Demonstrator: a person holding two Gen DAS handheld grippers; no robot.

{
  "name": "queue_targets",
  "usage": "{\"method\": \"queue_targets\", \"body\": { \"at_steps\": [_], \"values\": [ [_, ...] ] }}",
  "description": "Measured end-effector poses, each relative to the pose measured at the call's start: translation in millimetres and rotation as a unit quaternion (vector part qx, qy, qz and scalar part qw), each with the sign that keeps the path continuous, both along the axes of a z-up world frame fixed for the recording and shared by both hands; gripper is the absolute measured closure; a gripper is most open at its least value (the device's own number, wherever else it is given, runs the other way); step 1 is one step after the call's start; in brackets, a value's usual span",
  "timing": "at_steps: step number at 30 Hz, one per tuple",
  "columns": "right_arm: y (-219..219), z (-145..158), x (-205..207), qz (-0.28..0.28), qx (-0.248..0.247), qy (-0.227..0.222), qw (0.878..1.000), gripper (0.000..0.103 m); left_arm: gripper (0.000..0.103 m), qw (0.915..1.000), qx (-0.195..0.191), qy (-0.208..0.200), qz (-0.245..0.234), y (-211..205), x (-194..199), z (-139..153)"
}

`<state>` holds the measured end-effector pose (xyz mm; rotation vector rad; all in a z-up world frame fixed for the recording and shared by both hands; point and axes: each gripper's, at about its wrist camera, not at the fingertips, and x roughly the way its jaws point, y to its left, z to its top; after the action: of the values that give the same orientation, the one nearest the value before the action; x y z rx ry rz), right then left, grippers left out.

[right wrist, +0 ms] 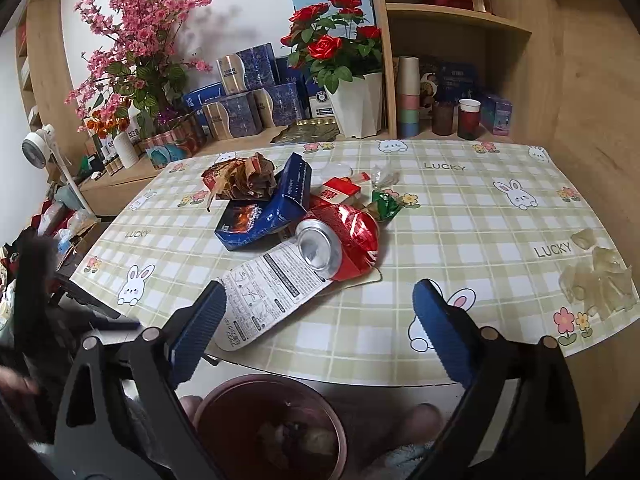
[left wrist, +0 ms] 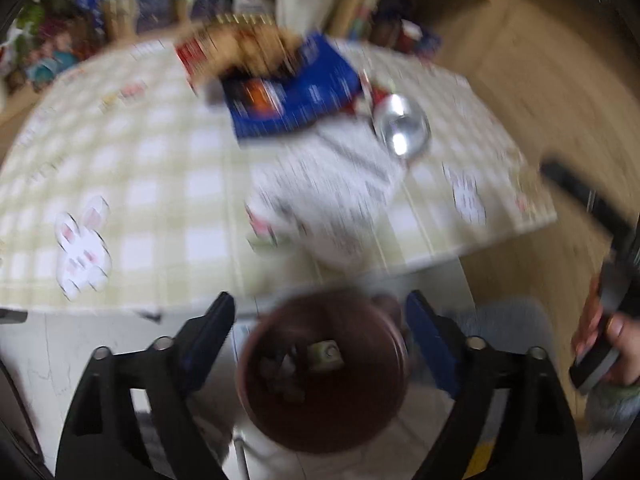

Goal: Collect trash
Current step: 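Lower the green yogurt cup over the bin and open the left gripper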

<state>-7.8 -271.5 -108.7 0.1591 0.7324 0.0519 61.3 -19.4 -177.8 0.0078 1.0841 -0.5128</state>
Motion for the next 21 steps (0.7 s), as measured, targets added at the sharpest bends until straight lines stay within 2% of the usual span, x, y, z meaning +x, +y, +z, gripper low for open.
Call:
{"method": "queue_targets", "body": {
  "at_steps": [1, 2, 8, 12, 13, 14, 16, 21],
  "values": [
    [-1, -1, 0, -0.002, 0.001, 0.002, 1.000, 0.009, 0.008, 0.9999, -0.001, -0.007, 0.012, 2, 7, 7],
    [-3, -4, 1, -0.005, 0.003, 0.007, 1.000, 0.009, 0.007, 0.9995, -0.002, -0.015, 0.028, 6, 15, 13],
    [-10, -19, 15, -0.012, 0.001, 0.030, 0.999, 0.006, 0.007, 0.9974, -0.007, -0.046, 0.055, 0, 64, 39],
    [-15, -30, 32, -0.015, -0.007, 0.044, 0.999, 0.006, 0.007, 0.9957, -0.020, -0.049, 0.076, -15, 112, 51],
    [-17, -33, 37, -0.016, -0.007, 0.047, 0.999, 0.006, 0.009, 0.9953, -0.025, -0.048, 0.080, -20, 127, 53],
    [-19, -36, 42, -0.016, -0.006, 0.049, 0.999, 0.006, 0.018, 0.9953, -0.029, -0.047, 0.080, -25, 136, 54],
    [-22, -41, 50, -0.015, -0.004, 0.054, 0.998, 0.006, 0.028, 0.9952, -0.024, -0.039, 0.086, -40, 166, 55],
    [-25, -54, 70, -0.010, -0.002, 0.065, 0.998, 0.006, 0.028, 0.9928, 0.004, -0.034, 0.115, -67, 222, 45]
  ]
}}
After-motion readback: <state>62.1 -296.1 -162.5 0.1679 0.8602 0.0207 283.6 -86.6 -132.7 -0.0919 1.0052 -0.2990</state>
